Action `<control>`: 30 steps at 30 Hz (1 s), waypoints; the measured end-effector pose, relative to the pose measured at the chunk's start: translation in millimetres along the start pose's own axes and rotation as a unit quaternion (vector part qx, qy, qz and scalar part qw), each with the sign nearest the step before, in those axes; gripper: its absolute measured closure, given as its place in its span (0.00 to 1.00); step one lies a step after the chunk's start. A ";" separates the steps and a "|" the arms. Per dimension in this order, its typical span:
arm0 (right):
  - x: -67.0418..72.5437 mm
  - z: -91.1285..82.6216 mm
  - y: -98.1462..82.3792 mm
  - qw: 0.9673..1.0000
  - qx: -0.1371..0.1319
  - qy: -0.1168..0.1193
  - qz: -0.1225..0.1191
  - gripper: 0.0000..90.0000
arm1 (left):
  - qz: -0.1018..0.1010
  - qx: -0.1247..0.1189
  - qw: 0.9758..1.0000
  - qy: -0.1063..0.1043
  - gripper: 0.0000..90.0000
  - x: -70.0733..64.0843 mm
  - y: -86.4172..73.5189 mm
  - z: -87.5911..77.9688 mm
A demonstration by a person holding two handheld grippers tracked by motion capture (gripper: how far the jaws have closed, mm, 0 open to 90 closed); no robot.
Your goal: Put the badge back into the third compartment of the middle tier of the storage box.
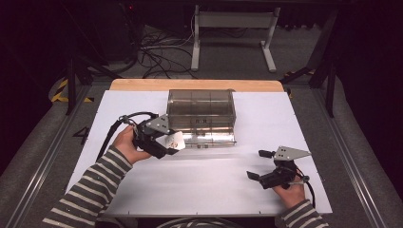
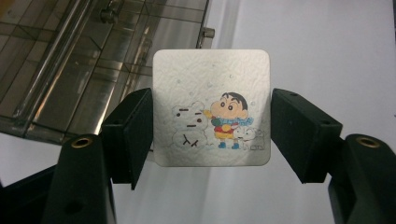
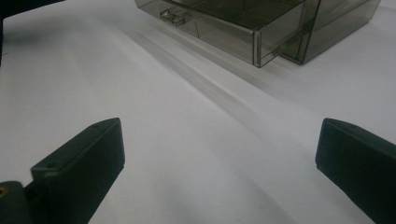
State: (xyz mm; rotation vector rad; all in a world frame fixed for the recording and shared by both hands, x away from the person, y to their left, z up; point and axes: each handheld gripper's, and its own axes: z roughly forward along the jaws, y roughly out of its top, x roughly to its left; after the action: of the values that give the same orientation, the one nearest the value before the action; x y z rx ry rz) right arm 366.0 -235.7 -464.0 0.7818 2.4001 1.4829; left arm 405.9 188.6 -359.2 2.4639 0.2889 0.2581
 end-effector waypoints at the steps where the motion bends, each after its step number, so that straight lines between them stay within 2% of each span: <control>1: 0.0 0.0 0.0 1.000 0.000 0.000 0.000 0.02 | 0.001 0.004 1.000 0.001 0.37 0.5 3.0 0.7; 3: 0.1 0.0 0.0 1.000 0.000 0.000 0.000 0.02 | 0.000 -0.003 1.000 0.001 0.37 1.3 7.2 3.0; 19: 0.4 0.3 0.0 1.000 0.000 0.004 -0.001 0.02 | 0.015 -0.012 1.000 0.002 0.37 5.5 39.5 20.2; 30: 0.7 0.3 0.0 1.000 0.000 0.007 -0.002 0.02 | 0.021 -0.007 1.000 0.004 0.37 7.4 55.8 31.1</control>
State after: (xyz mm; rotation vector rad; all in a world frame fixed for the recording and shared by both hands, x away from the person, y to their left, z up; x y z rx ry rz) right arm 365.6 -235.1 -464.0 0.7677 2.4112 1.4911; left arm 428.8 129.5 -348.1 2.4574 0.2394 0.2873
